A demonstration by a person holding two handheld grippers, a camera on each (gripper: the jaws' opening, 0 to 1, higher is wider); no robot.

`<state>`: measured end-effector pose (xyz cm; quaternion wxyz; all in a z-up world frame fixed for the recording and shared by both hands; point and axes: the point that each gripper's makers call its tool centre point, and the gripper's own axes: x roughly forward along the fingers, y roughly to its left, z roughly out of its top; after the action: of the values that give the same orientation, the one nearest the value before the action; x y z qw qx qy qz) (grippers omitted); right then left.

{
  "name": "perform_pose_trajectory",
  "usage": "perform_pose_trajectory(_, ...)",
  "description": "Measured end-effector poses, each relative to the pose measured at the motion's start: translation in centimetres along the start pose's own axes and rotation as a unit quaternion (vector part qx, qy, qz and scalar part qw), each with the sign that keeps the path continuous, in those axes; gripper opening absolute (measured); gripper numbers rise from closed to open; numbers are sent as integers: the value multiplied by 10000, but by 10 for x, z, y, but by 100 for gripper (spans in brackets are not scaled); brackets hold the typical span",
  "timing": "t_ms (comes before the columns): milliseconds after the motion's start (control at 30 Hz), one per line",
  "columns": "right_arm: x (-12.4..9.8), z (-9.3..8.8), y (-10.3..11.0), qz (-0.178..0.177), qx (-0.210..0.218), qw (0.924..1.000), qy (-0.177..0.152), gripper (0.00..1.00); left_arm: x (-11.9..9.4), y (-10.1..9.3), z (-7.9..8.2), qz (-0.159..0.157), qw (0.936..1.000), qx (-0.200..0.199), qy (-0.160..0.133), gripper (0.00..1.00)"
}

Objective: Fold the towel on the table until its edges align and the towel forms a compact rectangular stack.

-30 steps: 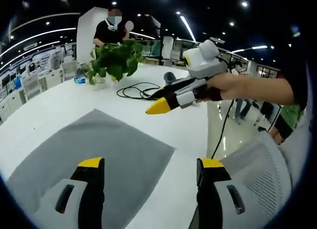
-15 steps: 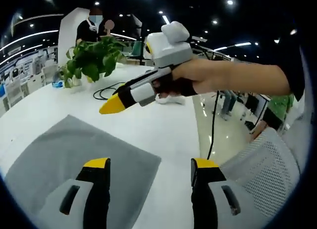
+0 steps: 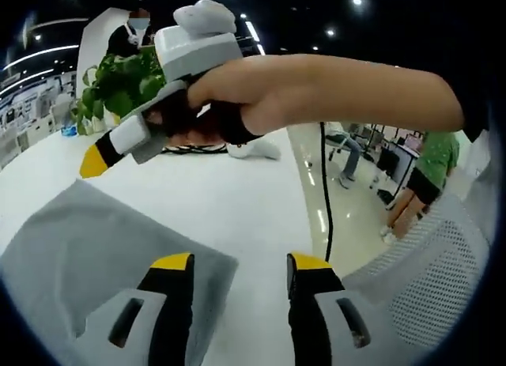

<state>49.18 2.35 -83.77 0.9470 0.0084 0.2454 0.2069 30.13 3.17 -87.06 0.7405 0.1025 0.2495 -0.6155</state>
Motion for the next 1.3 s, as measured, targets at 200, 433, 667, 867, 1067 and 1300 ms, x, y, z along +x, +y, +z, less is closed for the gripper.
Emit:
perform_pose_trajectory(200, 9, -5, -3, -24, 122, 9999, 33, 47, 16, 4, -8, 19, 9999, -106, 46, 36)
perform_pose_trajectory(433, 25, -10, -4, 67, 72, 9999, 113, 46, 23, 8, -15, -44, 9999, -121, 110, 28)
perform_pose_trajectory(667, 37, -6, -10, 61, 60, 9999, 84, 44, 31, 4, -25, -178, 9994, -142, 251, 22)
perform_pose_trajectory(867, 50, -8, -16, -22, 29, 9999, 132, 44, 32, 8, -25, -16, 9961, 836, 265, 19)
perform_pose_trajectory(1067, 65, -10, -15, 49, -152, 9997, 200, 44, 32, 8, -26, 34, 9926, 1177, 295, 18)
perform_pose_trajectory(1300, 78, -12, -19, -4, -113, 9997, 208, 42, 30, 13, -27, -43, 9920, 1230, 279, 9)
